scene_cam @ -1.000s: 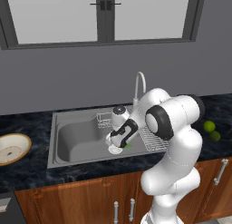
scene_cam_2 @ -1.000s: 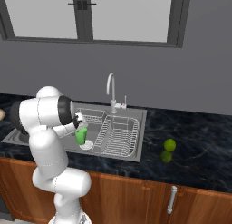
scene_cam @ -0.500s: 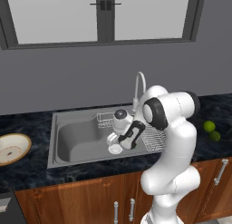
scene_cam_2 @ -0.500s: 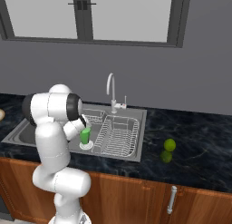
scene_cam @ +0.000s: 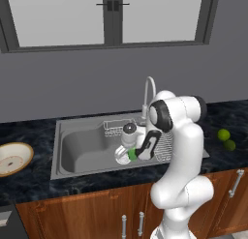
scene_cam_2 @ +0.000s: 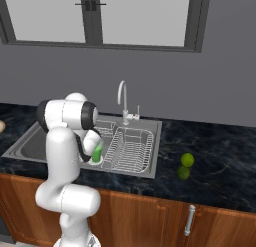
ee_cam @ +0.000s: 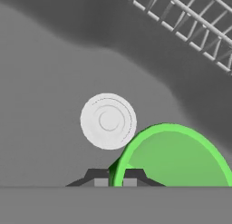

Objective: Remove the lime and lime from the sink. Then move the bowl and cup from the counter to the sink for washing.

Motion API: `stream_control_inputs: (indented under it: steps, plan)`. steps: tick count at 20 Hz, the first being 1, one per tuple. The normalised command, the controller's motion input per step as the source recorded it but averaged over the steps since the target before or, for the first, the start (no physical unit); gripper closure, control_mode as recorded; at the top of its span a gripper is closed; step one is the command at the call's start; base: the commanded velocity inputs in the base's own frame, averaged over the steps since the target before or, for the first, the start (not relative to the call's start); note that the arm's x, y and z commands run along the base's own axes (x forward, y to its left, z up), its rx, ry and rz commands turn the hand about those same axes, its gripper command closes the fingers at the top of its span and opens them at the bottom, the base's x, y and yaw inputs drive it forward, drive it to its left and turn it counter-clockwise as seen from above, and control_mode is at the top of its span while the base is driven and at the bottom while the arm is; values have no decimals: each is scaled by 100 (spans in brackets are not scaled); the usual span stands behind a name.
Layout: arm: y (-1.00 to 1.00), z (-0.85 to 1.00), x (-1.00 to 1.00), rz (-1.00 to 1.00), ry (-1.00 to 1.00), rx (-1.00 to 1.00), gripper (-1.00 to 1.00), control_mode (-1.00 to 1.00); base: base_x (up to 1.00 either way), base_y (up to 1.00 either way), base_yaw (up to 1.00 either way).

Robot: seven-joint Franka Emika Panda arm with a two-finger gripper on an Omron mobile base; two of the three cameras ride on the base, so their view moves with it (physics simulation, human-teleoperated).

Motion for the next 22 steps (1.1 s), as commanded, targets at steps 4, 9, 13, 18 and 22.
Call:
stream_control_inputs:
  steps: [4,9,13,18,22]
  plan:
    - [-3,-21,22,-3,0,0,100,-100,0,0,0]
    - [-4,-23,20,-3,0,0,100,-100,0,0,0]
    - [-3,-21,25,-5,0,0,100,-100,0,0,0]
    - [-5,-16,26,-5,-1,0,100,-100,0,0,0]
    - [-5,-15,25,-5,-1,0,100,-100,0,0,0]
